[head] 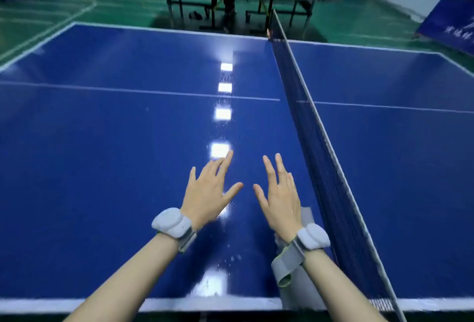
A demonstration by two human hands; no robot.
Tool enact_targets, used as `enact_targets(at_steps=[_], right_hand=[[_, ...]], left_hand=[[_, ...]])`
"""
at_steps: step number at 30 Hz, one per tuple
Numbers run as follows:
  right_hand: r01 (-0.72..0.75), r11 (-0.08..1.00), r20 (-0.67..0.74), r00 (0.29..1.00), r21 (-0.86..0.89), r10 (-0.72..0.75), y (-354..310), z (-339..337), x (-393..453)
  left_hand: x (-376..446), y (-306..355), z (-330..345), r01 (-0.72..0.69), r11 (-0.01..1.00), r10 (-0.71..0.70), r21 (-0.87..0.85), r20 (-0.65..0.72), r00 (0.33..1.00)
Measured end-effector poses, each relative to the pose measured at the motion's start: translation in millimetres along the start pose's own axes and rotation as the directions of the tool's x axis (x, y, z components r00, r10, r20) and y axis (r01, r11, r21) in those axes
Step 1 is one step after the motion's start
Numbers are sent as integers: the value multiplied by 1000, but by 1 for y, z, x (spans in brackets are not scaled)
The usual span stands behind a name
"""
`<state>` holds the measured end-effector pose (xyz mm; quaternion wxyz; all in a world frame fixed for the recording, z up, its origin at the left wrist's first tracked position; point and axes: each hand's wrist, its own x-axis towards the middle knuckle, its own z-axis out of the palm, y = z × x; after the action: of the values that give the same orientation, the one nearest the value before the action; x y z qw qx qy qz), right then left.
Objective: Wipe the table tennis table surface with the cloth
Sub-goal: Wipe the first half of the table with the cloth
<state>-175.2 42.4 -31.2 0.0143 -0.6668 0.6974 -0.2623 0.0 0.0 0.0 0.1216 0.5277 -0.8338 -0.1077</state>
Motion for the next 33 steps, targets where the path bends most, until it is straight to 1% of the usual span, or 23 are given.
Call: enact_targets(at_steps=[1, 3, 5, 8, 9, 11, 13, 18, 24, 30, 33], right_hand=[[-25, 1000, 18, 1000, 12, 25, 6, 5, -7], [-73, 997, 47, 996, -17, 74, 23, 20, -28], [-124, 991, 116, 985, -55, 130, 41, 37, -55], [-158, 980, 239, 954, -120, 183, 60, 54, -83], [-163, 978, 273, 943, -130, 193, 64, 55, -88], [-169, 976, 342, 917, -134, 206, 78, 60, -104], [-164, 979, 383, 903, -119, 197, 90, 62, -117], [-97, 983, 453, 877, -158, 159, 103, 63, -123], [-115, 977, 454, 871, -179, 186, 107, 59, -130], [-230, 947, 408, 860, -224, 306, 133, 41, -143], [-224, 945, 401, 864, -237, 305, 130, 40, -141]], left_hand=[[-5, -2, 7, 29, 1000, -28, 0, 70, 997], [-19, -8, 34, 51, 998, -53, 21, 117, 992], [-37, -13, 61, 99, 995, -101, 19, 177, 979], [-58, -15, 91, 125, 992, -130, 35, 246, 960], [-62, -16, 95, 126, 991, -134, 50, 243, 961], [-73, -16, 110, 119, 991, -134, 69, 281, 950], [-81, -17, 121, 110, 991, -128, 75, 297, 946], [-95, -18, 141, 80, 989, -109, 124, 250, 962], [-101, -27, 137, 63, 985, -97, 159, 213, 972], [-111, -70, 121, 157, 972, -184, 174, 157, 970], [-118, -92, 118, 203, 965, -231, 165, 174, 957]])
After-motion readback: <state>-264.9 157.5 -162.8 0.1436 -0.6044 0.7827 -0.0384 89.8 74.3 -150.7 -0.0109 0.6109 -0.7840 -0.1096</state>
